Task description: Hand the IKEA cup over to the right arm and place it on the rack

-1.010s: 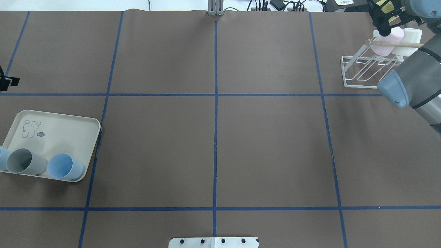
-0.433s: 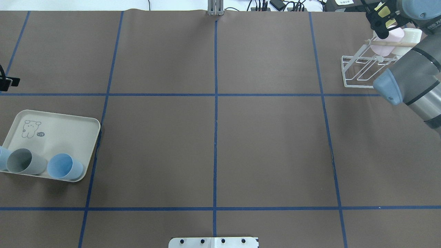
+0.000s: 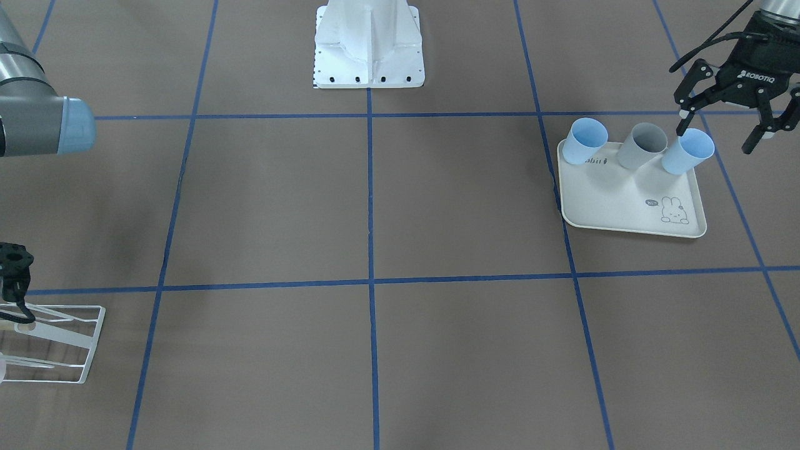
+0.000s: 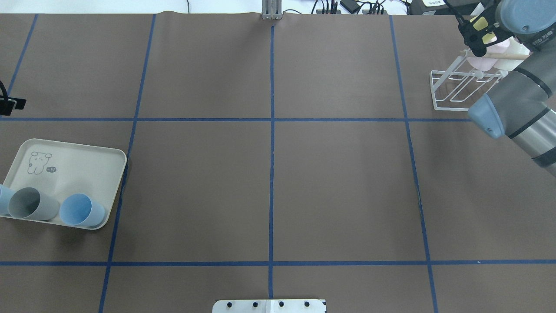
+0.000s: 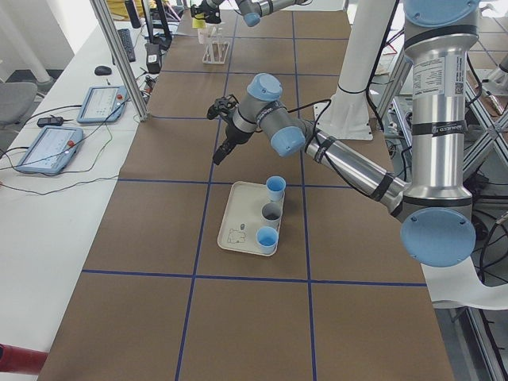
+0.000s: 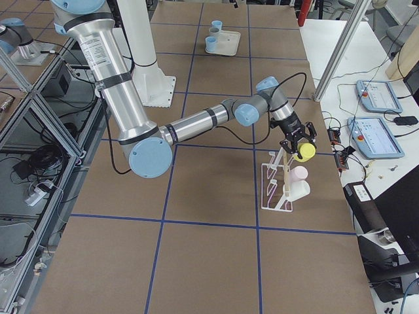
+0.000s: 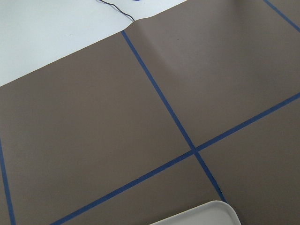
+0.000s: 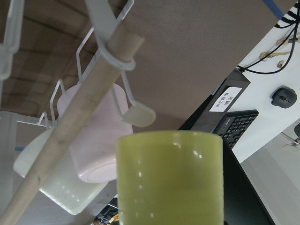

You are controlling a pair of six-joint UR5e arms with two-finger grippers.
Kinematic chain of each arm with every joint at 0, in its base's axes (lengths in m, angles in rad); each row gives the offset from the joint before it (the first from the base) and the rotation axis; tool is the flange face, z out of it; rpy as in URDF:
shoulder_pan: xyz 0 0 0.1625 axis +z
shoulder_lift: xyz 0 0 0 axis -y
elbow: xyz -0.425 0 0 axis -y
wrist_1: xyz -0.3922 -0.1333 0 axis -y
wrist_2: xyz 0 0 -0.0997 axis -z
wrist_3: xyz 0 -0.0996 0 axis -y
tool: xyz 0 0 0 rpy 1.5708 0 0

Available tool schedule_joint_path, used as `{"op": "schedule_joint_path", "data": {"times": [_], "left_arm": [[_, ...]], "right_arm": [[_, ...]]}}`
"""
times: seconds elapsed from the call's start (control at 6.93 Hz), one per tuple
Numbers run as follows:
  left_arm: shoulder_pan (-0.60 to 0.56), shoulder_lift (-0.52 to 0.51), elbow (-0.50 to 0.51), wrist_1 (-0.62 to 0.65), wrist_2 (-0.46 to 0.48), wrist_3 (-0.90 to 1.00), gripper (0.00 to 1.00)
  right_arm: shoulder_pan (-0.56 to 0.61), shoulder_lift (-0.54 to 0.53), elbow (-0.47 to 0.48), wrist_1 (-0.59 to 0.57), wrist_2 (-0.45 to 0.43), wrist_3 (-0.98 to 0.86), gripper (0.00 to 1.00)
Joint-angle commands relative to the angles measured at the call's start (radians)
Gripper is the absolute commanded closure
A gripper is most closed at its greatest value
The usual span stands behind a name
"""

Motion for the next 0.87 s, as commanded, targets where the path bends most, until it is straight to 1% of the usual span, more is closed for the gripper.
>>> {"op": "schedule_joint_path", "data": {"times": [0.0,0.14,0.29,0.58,0.72], "left_arm": [[0.001,-0.001,0.001,-0.006,0.000,0.000,0.00],[0.001,-0.001,0.002,-0.015,0.000,0.000,0.00],[0.001,-0.001,0.007,-0.017,0.000,0.000,0.00],[0.001,-0.001,0.010,-0.017,0.000,0.000,0.00],[0.001,-0.001,0.010,-0.017,0.000,0.000,0.00]], "right_arm": [[-0.017,-0.001,0.000,0.000,-0.016,0.009,1.00],[-0.025,-0.004,-0.002,0.000,-0.019,0.007,1.00],[-0.034,-0.006,-0.002,0.000,-0.026,0.006,0.88],[-0.068,-0.004,-0.002,-0.002,-0.090,0.004,0.73],[-0.074,-0.004,-0.002,-0.002,-0.106,0.007,0.53]]}}
